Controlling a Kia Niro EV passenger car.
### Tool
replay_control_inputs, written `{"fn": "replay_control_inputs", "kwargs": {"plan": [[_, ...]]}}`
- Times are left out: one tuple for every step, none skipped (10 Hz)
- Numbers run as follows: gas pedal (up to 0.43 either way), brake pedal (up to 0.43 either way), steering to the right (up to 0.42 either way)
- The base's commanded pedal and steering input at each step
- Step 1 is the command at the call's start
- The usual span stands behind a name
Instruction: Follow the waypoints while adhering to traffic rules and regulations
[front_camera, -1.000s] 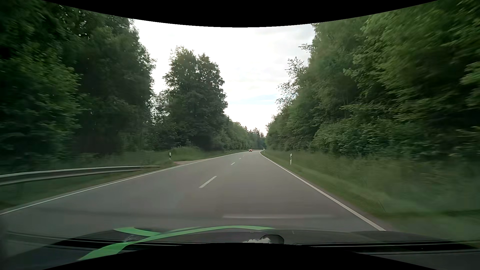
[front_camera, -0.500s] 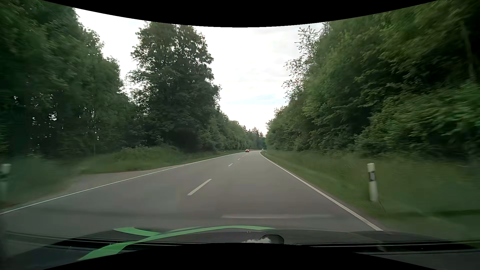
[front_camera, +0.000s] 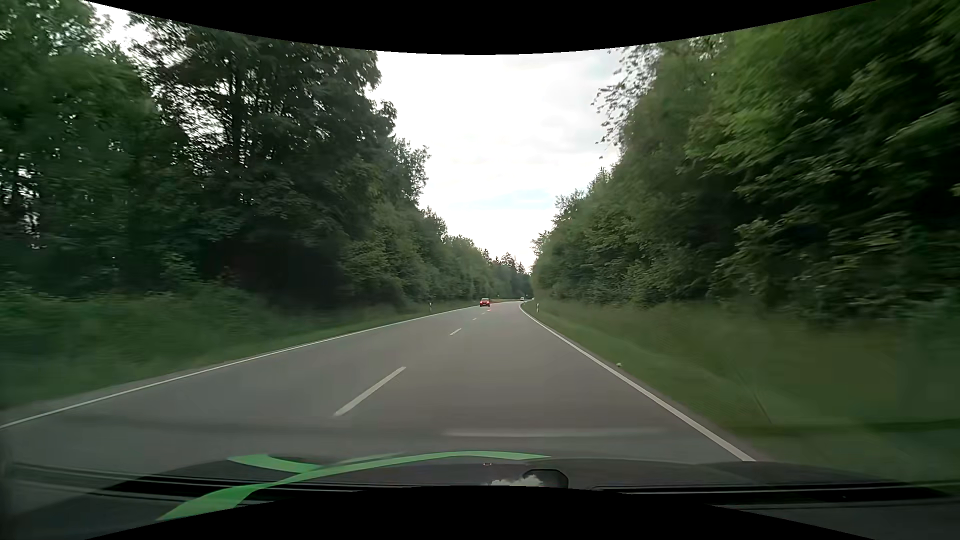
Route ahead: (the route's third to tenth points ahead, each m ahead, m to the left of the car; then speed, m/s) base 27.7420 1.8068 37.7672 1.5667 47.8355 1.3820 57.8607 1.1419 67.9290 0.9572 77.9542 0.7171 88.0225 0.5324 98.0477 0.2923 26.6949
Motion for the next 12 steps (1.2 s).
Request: {"fn": "replay_control_inputs", "kwargs": {"plan": [[0.248, 0.0, 0.0], [0.248, 0.0, 0.0], [0.248, 0.0, 0.0], [0.248, 0.0, -0.001], [0.26, 0.0, -0.001], [0.26, 0.0, -0.001], [0.268, 0.0, -0.001], [0.268, 0.0, -0.001], [0.268, 0.0, -0.001], [0.268, 0.0, -0.001], [0.268, 0.0, -0.001], [0.268, 0.0, -0.001]]}}
